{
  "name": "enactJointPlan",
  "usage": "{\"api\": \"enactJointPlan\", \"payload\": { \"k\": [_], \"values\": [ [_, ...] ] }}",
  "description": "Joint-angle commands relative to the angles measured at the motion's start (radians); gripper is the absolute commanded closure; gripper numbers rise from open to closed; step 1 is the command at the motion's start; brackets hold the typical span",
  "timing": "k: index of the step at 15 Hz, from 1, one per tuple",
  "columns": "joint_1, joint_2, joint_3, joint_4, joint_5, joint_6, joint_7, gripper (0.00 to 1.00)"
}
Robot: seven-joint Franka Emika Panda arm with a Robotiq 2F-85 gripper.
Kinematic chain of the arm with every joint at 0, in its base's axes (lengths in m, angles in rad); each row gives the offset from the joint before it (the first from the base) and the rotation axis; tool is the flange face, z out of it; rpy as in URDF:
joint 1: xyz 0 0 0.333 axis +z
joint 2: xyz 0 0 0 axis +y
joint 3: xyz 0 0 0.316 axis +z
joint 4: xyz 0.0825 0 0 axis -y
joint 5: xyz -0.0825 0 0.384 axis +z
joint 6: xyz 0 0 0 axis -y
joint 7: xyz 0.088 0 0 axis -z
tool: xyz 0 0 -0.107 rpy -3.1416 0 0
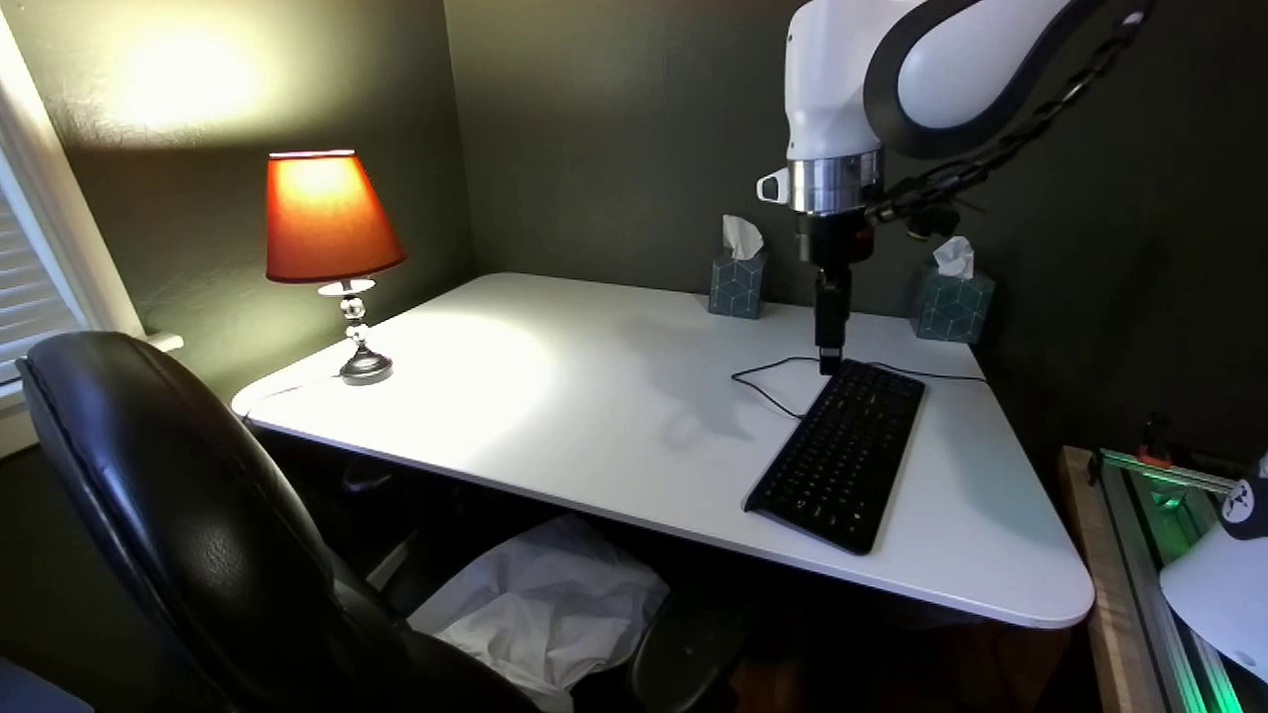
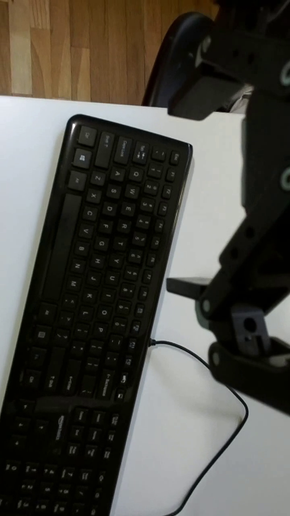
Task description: Press the button on the keyboard
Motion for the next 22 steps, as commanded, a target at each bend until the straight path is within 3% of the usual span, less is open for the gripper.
{"api": "enactJointPlan", "payload": {
  "k": [1,2,9,15,16,18,22],
  "values": [
    [-0.013,0.062,-0.012,-0.001,-0.051,0.063,-0.058,0.00],
    [-0.006,0.030,-0.008,0.001,-0.015,0.027,-0.032,0.00],
    [-0.013,0.060,-0.009,0.003,-0.035,0.042,-0.024,0.00],
    [-0.029,0.125,-0.035,0.007,0.029,0.057,-0.011,0.03],
    [-0.031,0.135,-0.037,0.007,0.041,0.058,-0.018,0.26],
    [-0.034,0.159,-0.039,0.011,0.055,0.066,-0.014,0.31],
    [-0.041,0.212,-0.044,0.030,0.088,0.072,-0.017,0.64]
  ]
}}
